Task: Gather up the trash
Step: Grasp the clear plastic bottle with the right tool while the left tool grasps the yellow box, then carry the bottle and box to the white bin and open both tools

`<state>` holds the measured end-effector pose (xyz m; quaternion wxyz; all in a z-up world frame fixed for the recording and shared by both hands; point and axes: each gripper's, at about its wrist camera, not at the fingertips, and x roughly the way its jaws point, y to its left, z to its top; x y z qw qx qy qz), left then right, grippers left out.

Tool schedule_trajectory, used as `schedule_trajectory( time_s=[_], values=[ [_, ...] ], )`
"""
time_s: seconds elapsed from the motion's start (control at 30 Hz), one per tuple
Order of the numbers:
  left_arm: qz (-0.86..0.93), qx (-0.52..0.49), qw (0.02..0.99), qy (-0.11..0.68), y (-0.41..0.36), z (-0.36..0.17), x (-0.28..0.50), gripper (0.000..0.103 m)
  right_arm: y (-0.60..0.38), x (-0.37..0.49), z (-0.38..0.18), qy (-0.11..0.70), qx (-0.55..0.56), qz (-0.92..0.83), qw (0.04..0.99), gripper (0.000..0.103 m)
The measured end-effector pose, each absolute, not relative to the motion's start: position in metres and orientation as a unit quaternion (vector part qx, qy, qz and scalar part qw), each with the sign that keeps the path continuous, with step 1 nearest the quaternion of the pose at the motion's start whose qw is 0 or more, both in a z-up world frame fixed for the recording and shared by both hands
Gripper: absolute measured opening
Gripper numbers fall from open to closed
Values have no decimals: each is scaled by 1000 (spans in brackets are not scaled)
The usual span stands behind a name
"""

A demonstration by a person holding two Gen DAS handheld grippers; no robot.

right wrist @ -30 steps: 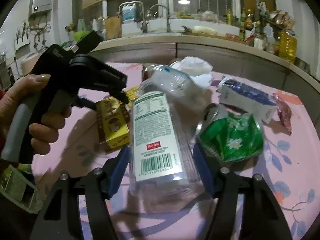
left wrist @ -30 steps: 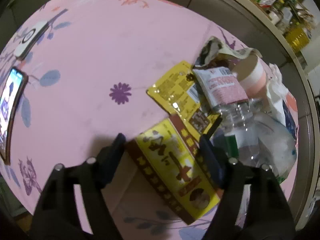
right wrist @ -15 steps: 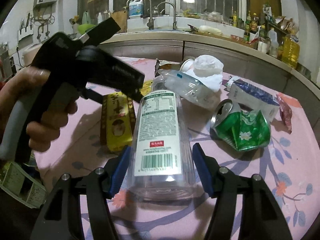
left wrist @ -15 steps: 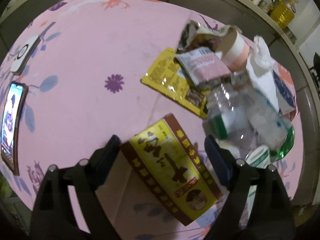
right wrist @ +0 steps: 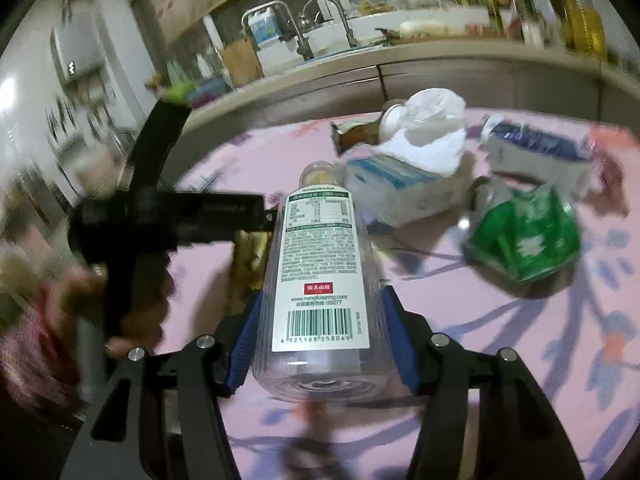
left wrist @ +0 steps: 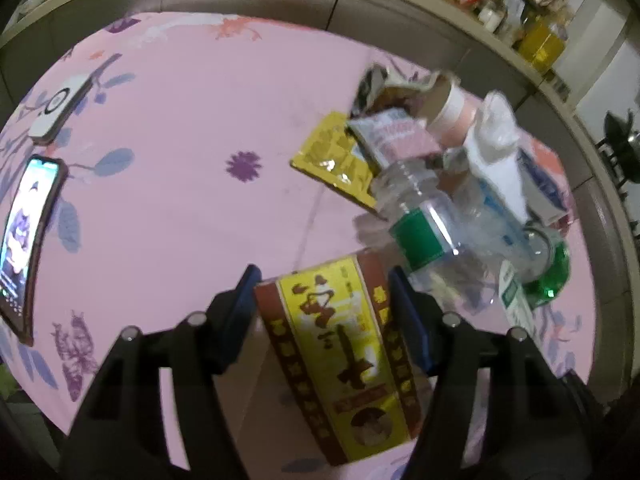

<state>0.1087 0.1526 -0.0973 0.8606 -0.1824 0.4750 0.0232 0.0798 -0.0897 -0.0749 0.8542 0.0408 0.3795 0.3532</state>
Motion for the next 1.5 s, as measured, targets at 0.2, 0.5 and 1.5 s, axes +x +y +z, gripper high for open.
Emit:
schedule_trajectory(
  time_s=[0.2,0.5,1.5],
  values=[
    [-2,-209,873,441,165,-65,88,62,-98,92,-56,396,142,400,814,56],
    [-52,-204,887,411,136,-27,103,61,-128,99,-29,359,193,384,829,56],
    [-328,-5,836,440,-299,-9,216,59,-449,32,-35,210,352,63,910,56]
  ],
)
